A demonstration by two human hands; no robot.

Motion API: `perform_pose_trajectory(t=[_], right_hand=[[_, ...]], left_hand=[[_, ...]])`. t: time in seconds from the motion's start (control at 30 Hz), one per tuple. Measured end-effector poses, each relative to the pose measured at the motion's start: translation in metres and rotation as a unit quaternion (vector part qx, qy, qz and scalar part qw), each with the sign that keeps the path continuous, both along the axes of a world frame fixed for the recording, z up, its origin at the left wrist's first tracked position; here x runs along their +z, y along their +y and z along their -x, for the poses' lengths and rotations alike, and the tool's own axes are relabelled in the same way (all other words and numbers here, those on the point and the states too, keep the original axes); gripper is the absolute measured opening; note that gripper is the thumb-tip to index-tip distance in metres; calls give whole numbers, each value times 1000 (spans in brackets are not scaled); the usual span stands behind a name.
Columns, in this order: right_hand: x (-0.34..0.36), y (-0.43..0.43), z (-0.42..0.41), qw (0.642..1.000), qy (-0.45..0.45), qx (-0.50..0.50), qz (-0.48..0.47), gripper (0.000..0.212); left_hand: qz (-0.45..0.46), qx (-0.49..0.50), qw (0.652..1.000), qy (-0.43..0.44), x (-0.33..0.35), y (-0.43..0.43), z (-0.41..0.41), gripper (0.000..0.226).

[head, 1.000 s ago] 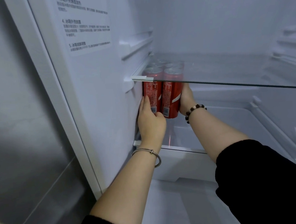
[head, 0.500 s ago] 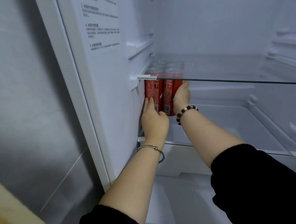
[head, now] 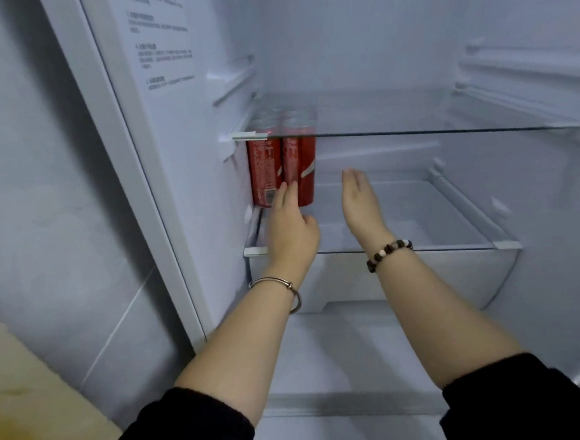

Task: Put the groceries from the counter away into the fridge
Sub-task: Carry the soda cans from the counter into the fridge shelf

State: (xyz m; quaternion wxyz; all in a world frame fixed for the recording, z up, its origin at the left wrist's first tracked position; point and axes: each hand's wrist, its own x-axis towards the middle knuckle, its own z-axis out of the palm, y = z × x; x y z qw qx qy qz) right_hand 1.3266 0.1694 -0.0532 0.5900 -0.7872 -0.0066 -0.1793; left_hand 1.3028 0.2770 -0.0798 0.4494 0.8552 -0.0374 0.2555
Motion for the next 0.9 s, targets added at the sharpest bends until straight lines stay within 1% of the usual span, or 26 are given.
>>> perform_pose_trajectory(t=[0.07, 0.1, 0.2, 0.27, 0.4, 0.53, 0.63, 0.77, 0.83, 0.9], right_hand=[[-11, -14, 27, 997, -29, -25, 60, 46], [-18, -21, 41, 992, -50, -42, 110, 47], [-47, -48, 83, 953, -77, -99, 276, 51], [-67, -69, 113, 929, -65, -140, 337, 55], [-99, -106, 185, 911, 17, -185, 369, 54], [-120, -133, 265, 891, 75, -217, 393, 61], [-131, -151, 319, 878, 116, -229, 403, 66], [-147, -181, 389, 850, 177, -271, 415, 70], [-153, -199, 427, 836, 215, -298, 407, 66], [-156, -221, 474, 814, 258, -328, 403, 66]], left_hand=[[-45, -36, 998, -22, -5, -8, 11, 57], [-69, -52, 996, -36, -9, -12, 17, 56], [-128, -93, 984, -83, -29, -29, 39, 54], [-176, -125, 970, -111, -47, -45, 57, 55], [-231, -207, 946, -95, -83, -81, 103, 55], [-292, -273, 907, -131, -109, -113, 154, 56], [-332, -306, 881, -139, -122, -136, 194, 62], [-373, -346, 849, -141, -134, -167, 250, 65], [-377, -367, 838, -140, -137, -185, 282, 65], [-379, -396, 824, -143, -136, -212, 323, 65]])
